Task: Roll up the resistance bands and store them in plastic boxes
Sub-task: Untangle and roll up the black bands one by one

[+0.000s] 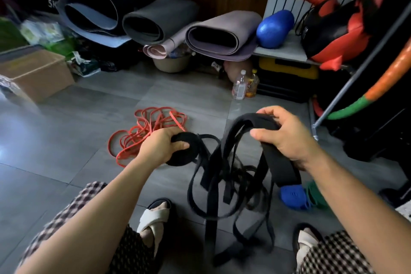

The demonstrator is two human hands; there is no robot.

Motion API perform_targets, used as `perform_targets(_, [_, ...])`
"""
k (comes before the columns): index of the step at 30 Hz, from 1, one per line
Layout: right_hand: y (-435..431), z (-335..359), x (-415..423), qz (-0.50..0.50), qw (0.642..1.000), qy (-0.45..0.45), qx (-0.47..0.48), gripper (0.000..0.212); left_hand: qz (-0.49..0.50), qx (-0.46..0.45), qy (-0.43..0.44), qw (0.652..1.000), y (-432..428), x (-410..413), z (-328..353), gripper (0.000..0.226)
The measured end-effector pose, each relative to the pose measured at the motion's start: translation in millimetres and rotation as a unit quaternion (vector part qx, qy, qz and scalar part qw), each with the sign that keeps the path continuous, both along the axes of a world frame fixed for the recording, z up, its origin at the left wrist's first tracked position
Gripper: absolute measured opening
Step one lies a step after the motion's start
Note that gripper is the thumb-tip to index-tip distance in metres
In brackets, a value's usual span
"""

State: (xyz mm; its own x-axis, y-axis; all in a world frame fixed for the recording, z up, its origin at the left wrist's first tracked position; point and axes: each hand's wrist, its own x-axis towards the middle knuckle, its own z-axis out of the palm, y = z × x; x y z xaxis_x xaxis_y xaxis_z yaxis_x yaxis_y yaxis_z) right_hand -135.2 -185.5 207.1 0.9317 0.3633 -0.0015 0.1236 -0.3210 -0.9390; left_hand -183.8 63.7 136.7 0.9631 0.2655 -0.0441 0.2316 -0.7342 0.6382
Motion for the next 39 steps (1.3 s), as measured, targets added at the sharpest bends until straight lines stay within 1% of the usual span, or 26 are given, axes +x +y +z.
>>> perform_targets(2, [1.1,17.0,-5.7,-0.006,0.999,-0.022,0.045,0.031,0.008,0.044,0.036,0.998,-0.8,-7.4,-3.1,0.033])
perform_targets(4, [1.6,24.0,-10.9,-0.017,0.997,-0.039,0.068,0.032,0.012,0.087,0.067,0.994,0.6,-17.2,-7.9,0.036])
perform_targets(6, [0.4,25.9,-16.0,-0.045,0.992,-0.040,0.108,0.030,0.013,0.109,0.102,0.989,3.9,-27.3,-13.3,0.039])
perform_targets(9, [-4.4,35.0,-21.6,-0.098,0.971,-0.012,0.220,0.019,0.026,0.149,0.133,0.980,12.5,-41.5,-17.5,0.041])
perform_targets(12, [-9.8,48.5,-16.1,-0.130,0.947,-0.031,0.291,0.015,0.041,0.183,0.149,0.971,24.1,-50.7,-17.6,0.043])
perform_targets(15, [-10.7,53.6,-3.7,-0.147,0.934,-0.041,0.322,0.014,0.060,0.171,0.136,0.974,33.7,-50.6,-9.8,0.039])
perform_targets(18, [-14.7,37.8,11.4,-0.177,0.925,-0.025,0.335,0.014,0.072,0.093,0.081,0.990,39.3,-45.6,2.5,0.040])
perform_targets(19, [-17.7,25.8,15.5,-0.189,0.927,-0.021,0.322,0.013,0.082,0.048,0.054,0.994,39.6,-44.3,7.0,0.041])
perform_targets(20, [-20.7,12.4,18.2,-0.197,0.937,-0.013,0.288,0.011,0.091,0.001,0.025,0.996,39.5,-42.9,11.3,0.040])
perform_targets(21, [-24.8,-7.8,21.7,-0.200,0.956,0.003,0.214,0.013,0.093,-0.036,-0.005,0.995,39.0,-41.5,15.8,0.039])
perform_targets(22, [-28.2,-29.1,23.2,-0.191,0.977,0.027,0.094,0.020,0.090,-0.065,-0.031,0.993,38.1,-40.3,20.6,0.035])
perform_targets(23, [-32.2,-55.1,23.6,-0.166,0.982,0.057,-0.070,0.028,0.084,-0.091,-0.052,0.991,36.6,-39.6,25.6,0.030])
perform_targets(24, [-34.7,-81.5,21.9,-0.118,0.963,0.086,-0.227,0.036,0.077,-0.115,-0.070,0.988,34.8,-39.0,30.4,0.024])
perform_targets(25, [-33.8,-104.5,18.4,-0.057,0.929,0.105,-0.352,0.043,0.069,-0.132,-0.083,0.985,33.1,-38.5,34.2,0.018])
perform_targets(26, [-28.9,-122.6,12.5,0.004,0.899,0.114,-0.423,0.045,0.058,-0.139,-0.093,0.984,31.9,-38.2,36.3,0.016])
perform_targets(27, [-20.2,-135.7,6.4,0.055,0.885,0.119,-0.446,0.047,0.045,-0.143,-0.098,0.984,30.4,-37.9,37.8,0.015])
perform_targets(29, [3.8,-153.5,-3.5,0.125,0.885,0.126,-0.431,0.051,0.021,-0.147,-0.104,0.983,29.4,-37.9,38.4,0.015])
perform_targets(30, [17.2,-160.0,-7.1,0.151,0.888,0.113,-0.419,0.053,0.016,-0.153,-0.109,0.982,29.9,-37.9,38.4,0.016])
perform_targets(34, [53.6,-193.3,0.5,0.180,0.893,0.062,-0.408,0.056,0.035,-0.229,-0.115,0.966,41.2,-39.4,39.0,0.022])
perform_targets(37, [65.8,-223.8,9.6,0.223,0.879,0.037,-0.421,0.068,0.050,-0.271,-0.126,0.953,53.0,-39.2,38.6,0.018])
perform_targets(39, [73.2,-243.3,13.8,0.260,0.865,0.015,-0.429,0.076,0.054,-0.294,-0.134,0.945,60.7,-36.0,39.6,0.022])
